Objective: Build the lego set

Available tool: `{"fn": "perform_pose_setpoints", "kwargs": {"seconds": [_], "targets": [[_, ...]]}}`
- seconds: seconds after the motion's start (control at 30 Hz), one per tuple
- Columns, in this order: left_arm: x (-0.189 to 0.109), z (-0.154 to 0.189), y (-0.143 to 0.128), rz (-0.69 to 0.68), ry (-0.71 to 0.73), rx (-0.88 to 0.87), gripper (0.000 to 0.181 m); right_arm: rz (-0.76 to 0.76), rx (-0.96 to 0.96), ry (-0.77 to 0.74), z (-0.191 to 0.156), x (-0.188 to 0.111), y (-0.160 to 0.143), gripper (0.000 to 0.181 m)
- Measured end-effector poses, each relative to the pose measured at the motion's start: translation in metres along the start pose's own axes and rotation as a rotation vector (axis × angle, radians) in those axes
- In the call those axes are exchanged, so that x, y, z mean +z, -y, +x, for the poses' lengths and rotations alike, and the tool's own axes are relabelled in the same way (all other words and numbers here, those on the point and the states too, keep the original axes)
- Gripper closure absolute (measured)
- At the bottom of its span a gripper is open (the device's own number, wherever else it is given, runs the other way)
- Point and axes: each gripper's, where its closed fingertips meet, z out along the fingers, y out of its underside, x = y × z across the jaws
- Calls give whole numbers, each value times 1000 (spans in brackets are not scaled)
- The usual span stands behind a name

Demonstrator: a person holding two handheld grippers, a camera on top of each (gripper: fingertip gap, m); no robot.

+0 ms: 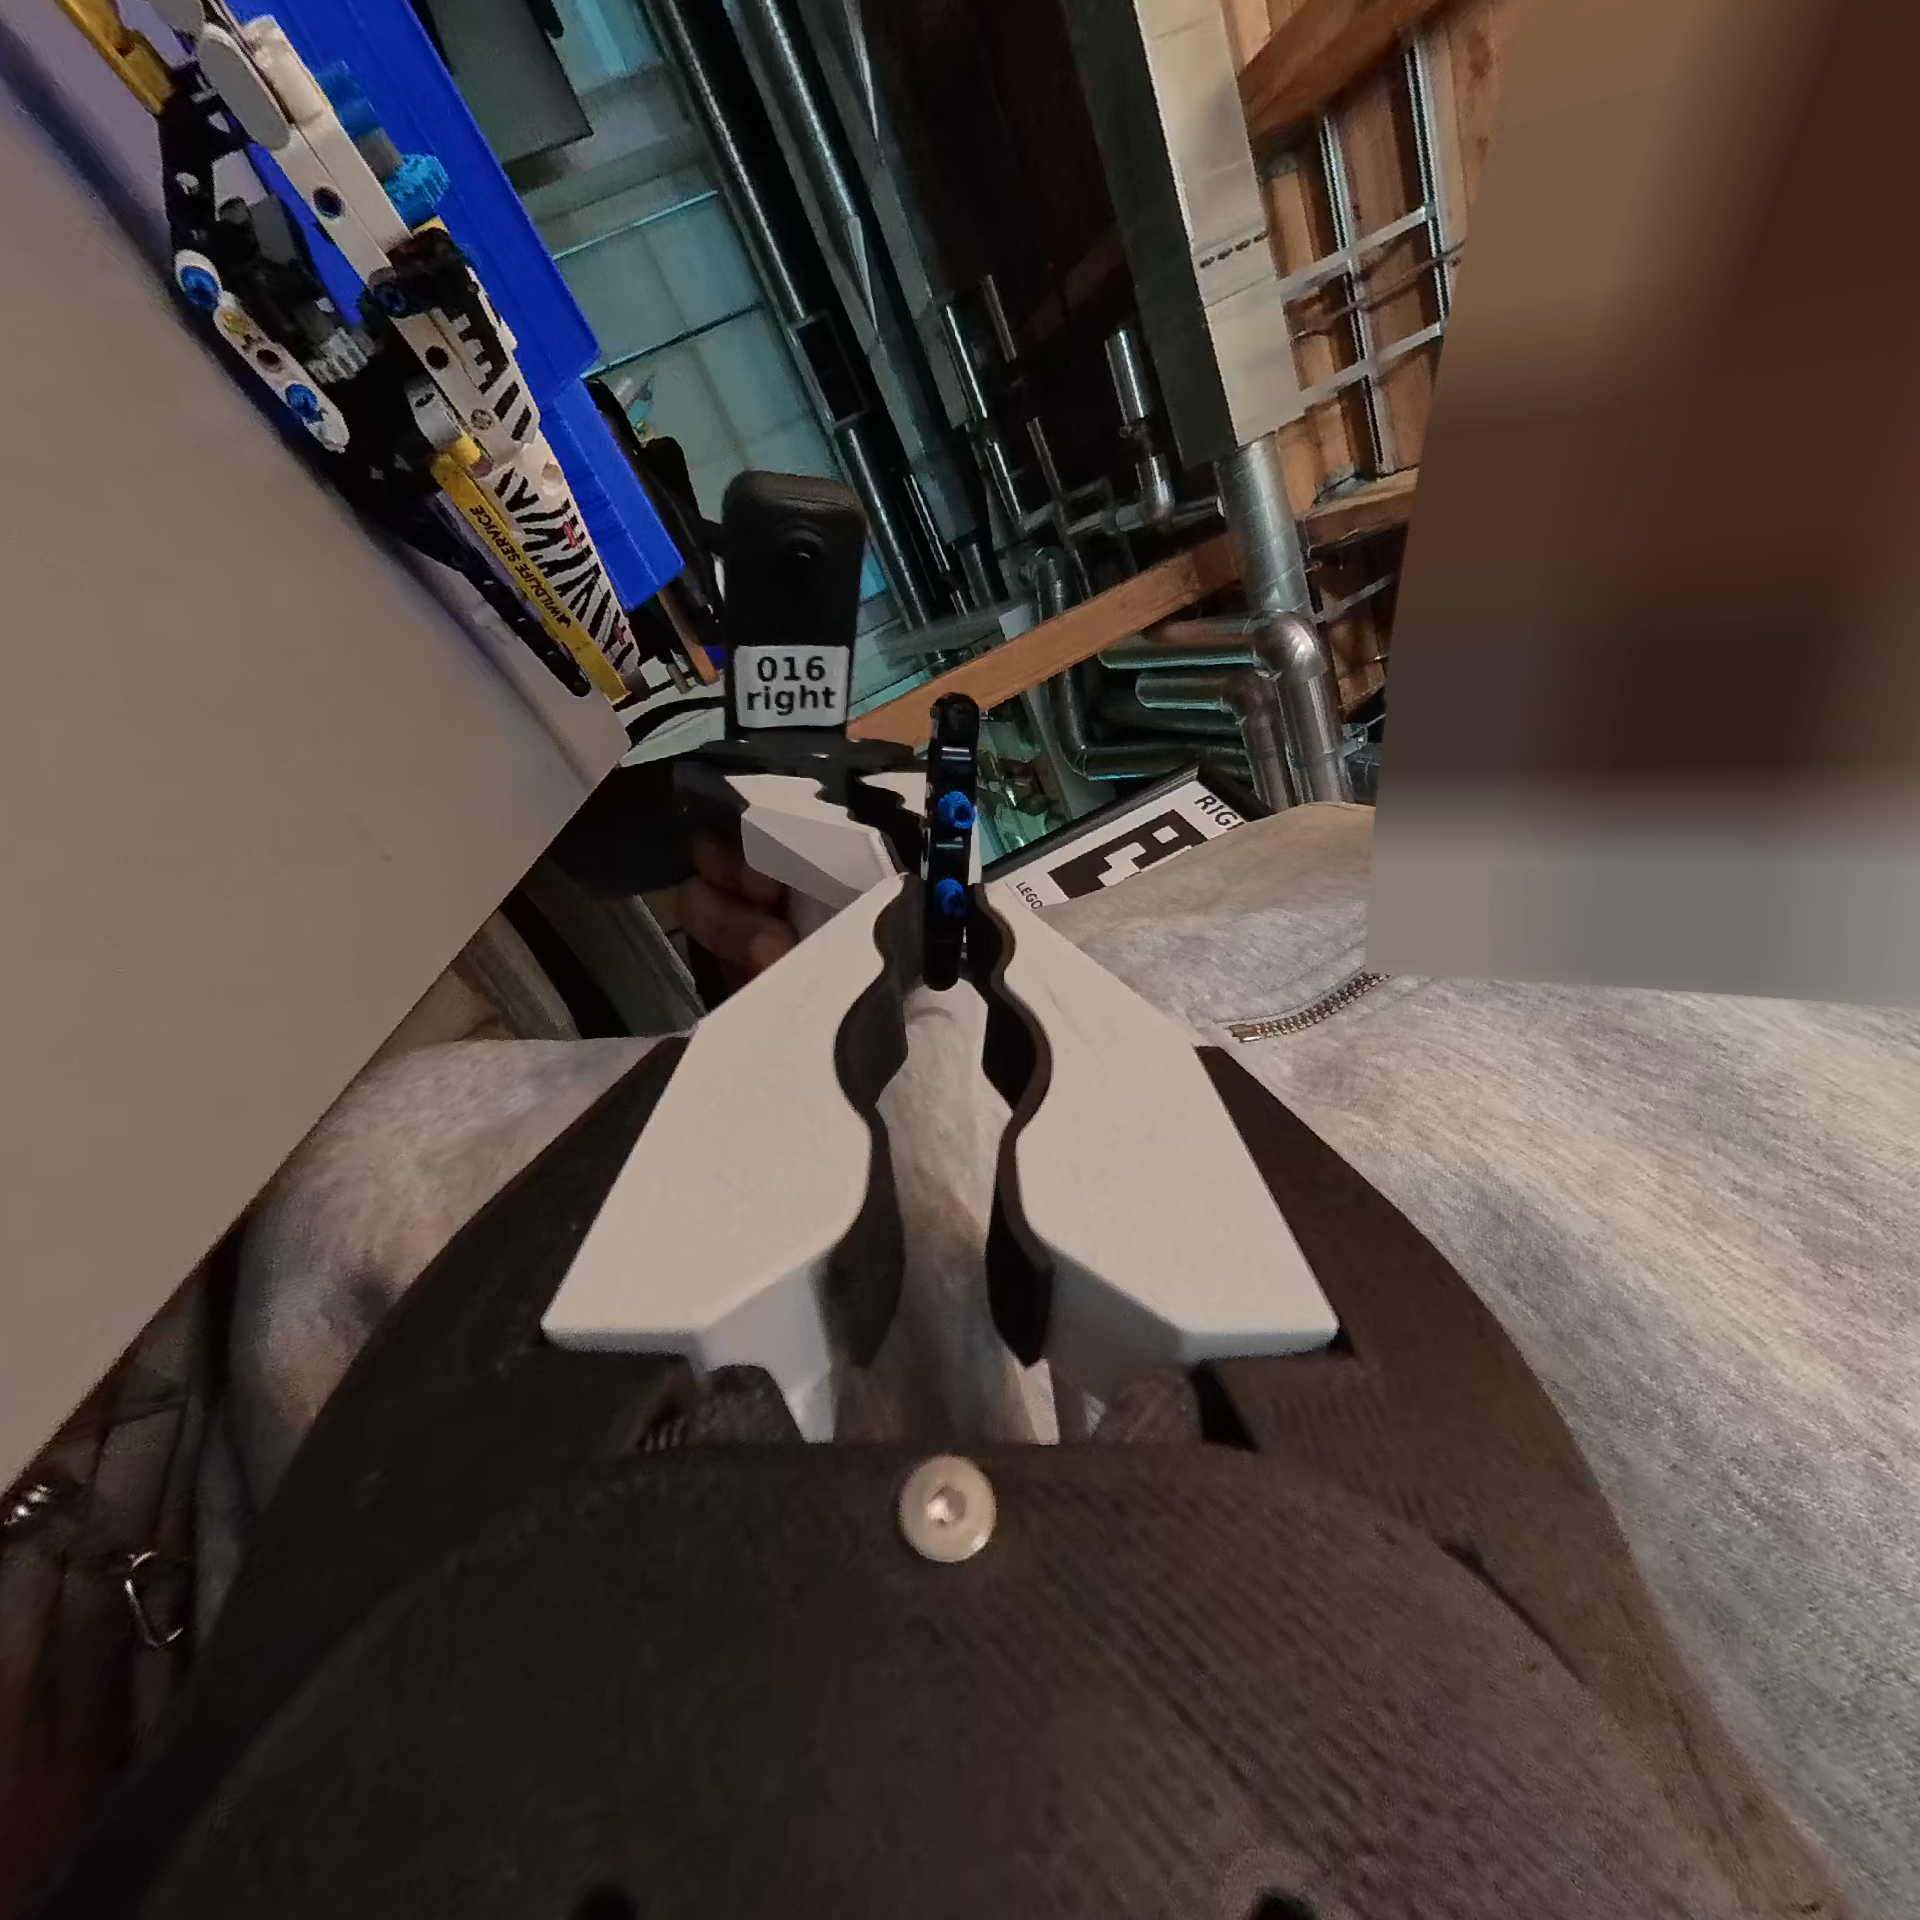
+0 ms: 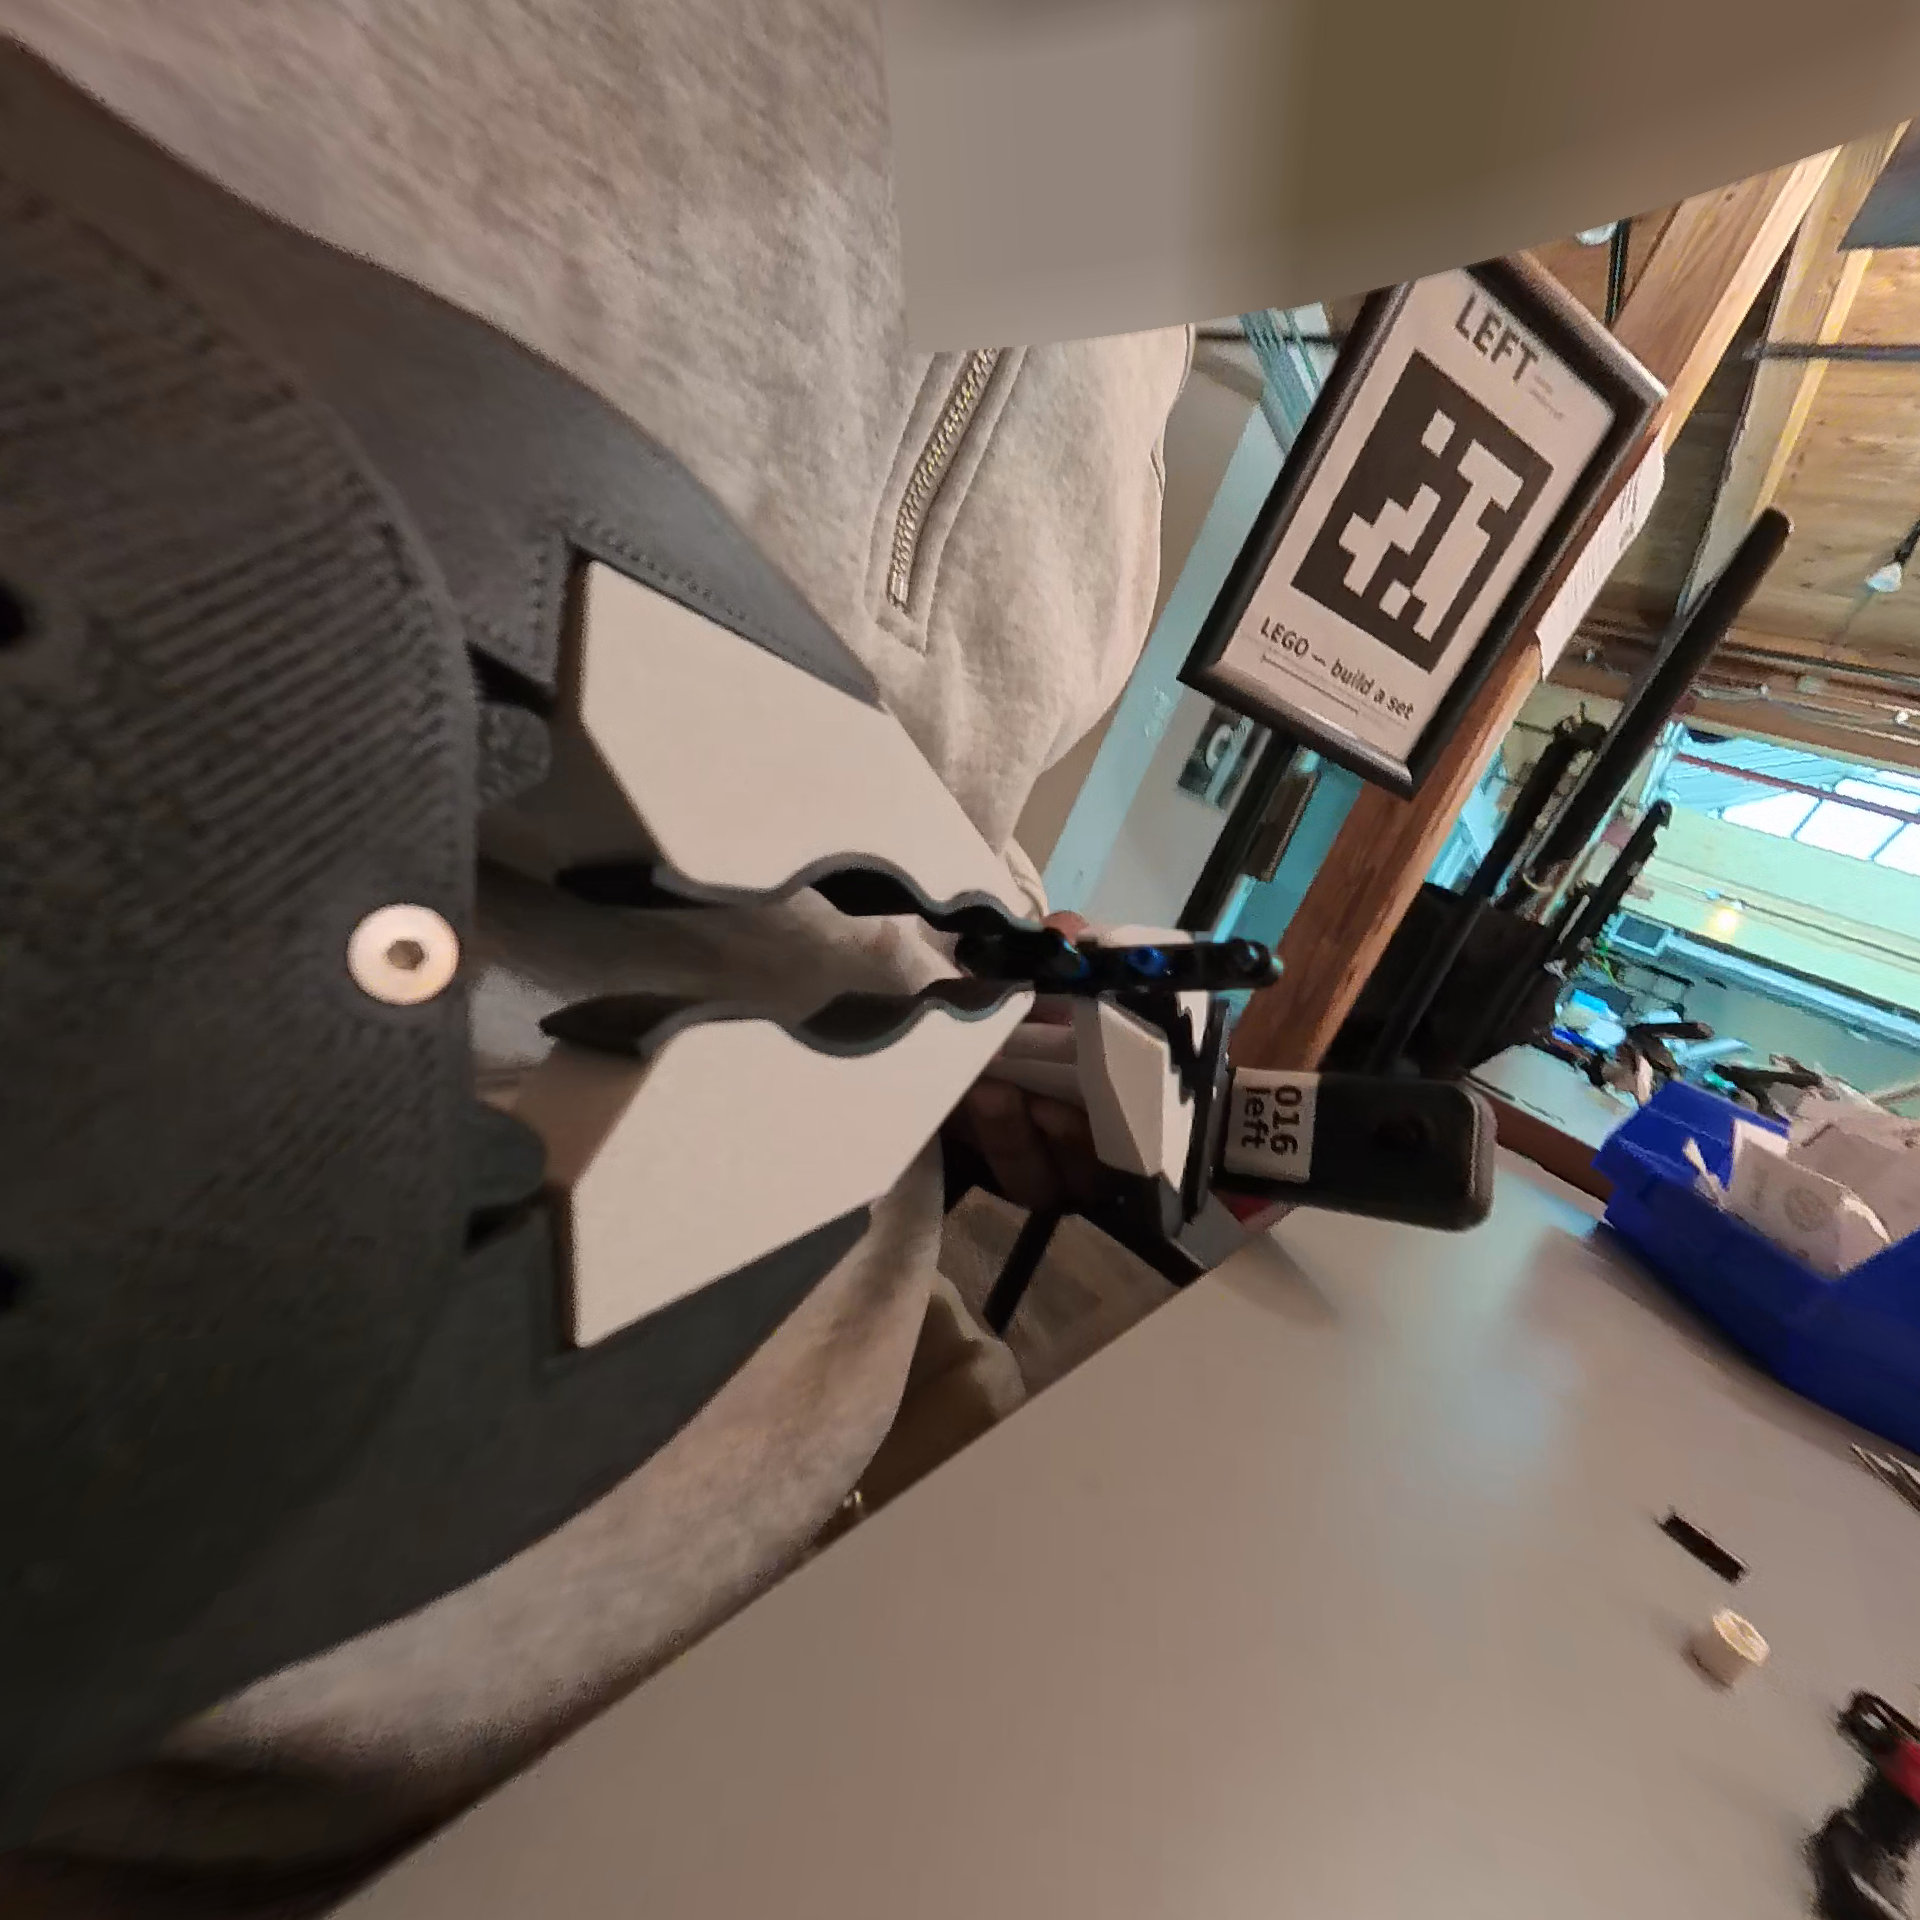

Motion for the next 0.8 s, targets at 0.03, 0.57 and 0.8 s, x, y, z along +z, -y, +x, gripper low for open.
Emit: {"fn": "perform_pose_setpoints", "kwargs": {"seconds": [0.03,0.57,0.8], "targets": [[0,0,0,4,2,-1,177,9,-19,-24,1,0,0,176],[-1,-1,5,21,32,28,177,82,-196,-186,5,0,10,181],[-8,-3,16,77,54,39,177,124,-223,-237,11,-13,22,181]]}}
